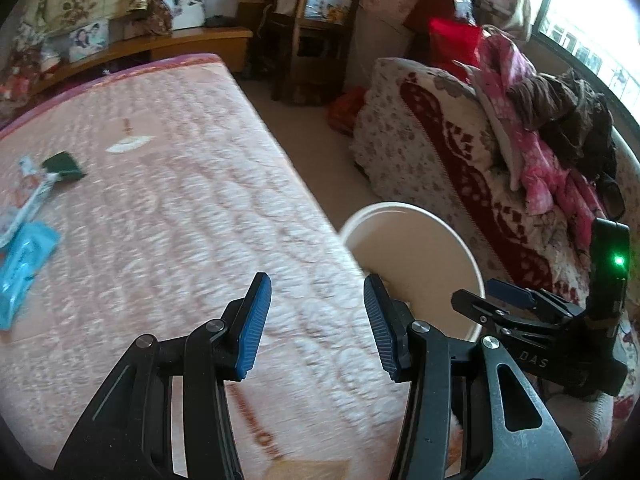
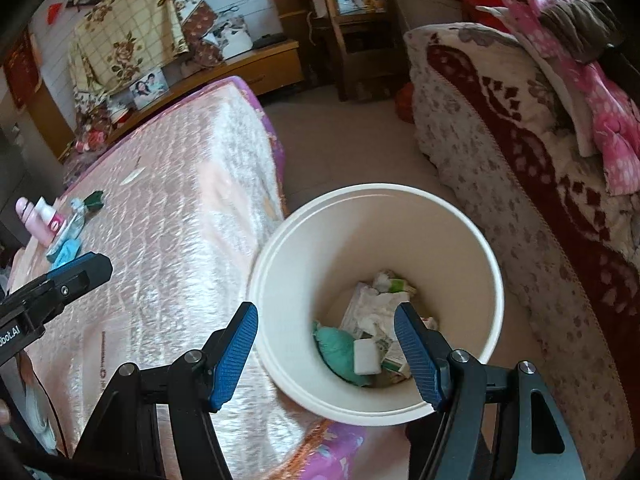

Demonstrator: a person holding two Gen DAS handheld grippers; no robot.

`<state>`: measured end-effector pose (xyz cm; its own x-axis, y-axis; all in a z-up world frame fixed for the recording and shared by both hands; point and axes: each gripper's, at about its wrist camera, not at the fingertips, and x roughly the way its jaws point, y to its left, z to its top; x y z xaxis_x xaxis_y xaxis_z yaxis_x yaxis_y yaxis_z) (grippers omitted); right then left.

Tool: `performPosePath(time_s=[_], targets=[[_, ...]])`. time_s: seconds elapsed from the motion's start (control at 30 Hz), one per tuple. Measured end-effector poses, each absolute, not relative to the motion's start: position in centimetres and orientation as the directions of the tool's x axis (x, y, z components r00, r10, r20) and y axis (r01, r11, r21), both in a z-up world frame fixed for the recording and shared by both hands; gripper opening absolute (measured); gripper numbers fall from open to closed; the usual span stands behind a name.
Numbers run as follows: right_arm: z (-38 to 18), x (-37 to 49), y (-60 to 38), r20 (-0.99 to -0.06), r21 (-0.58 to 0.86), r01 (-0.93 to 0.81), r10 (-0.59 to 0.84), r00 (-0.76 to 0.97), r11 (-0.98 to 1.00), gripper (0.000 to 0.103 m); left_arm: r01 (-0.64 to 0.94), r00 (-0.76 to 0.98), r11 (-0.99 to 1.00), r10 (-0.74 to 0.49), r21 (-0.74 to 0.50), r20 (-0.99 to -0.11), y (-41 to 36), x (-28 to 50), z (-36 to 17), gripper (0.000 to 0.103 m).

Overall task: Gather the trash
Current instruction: 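Move both open grippers back over the bed, then grasp the blue wet-wipe pack with the left gripper while the right gripper grasps the orange-patterned snack bag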

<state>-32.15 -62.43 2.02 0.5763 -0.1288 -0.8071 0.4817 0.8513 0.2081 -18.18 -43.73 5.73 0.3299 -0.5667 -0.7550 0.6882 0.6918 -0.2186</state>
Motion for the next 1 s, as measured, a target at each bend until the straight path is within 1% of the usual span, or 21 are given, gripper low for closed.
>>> performPosePath(time_s=[0.23, 0.57, 0.6, 0.63, 0.73, 0.83, 1.0], targets=[[2.8, -30.0, -58.8, -0.798, 0.209, 0.416, -0.092, 0.596, 0.885, 0.068, 0.632, 0.388, 0.750, -0.523, -0.193, -0.759, -39.2, -16.5, 5.7, 0.046], [3.5, -25.4, -52.7, -0.791, 0.221, 0.292, -0.004, 0.612, 0.930, 0.069, 0.511, 0.472, 0.841, -0.448, -0.178, -0.759, -29.3, -12.1, 6.1, 0.047], [3.5, -25.1, -52.1, -0.790, 0.223, 0.280, 0.005, 0.613, 0.934, 0.069, 0.503, 0.475, 0.845, -0.444, -0.180, -0.760, -28.3, -11.5, 6.0, 0.050], [3.6, -24.6, -51.5, -0.789, 0.228, 0.266, 0.018, 0.614, 0.937, 0.069, 0.493, 0.476, 0.850, -0.441, -0.184, -0.761, -27.3, -10.8, 5.9, 0.058], [3.6, -23.2, -49.8, -0.790, 0.237, 0.227, 0.052, 0.611, 0.945, 0.070, 0.470, 0.475, 0.860, -0.435, -0.197, -0.765, -24.9, -8.8, 5.5, 0.068], [3.5, -22.1, -48.5, -0.791, 0.241, 0.200, 0.073, 0.607, 0.950, 0.070, 0.465, 0.493, 0.872, -0.399, -0.154, -0.773, -23.5, -6.8, 4.7, 0.068], [3.2, -20.2, -46.9, -0.798, 0.246, 0.172, 0.098, 0.595, 0.954, 0.071, 0.485, 0.486, 0.869, -0.366, -0.103, -0.794, -23.4, -4.4, 3.2, 0.068]])
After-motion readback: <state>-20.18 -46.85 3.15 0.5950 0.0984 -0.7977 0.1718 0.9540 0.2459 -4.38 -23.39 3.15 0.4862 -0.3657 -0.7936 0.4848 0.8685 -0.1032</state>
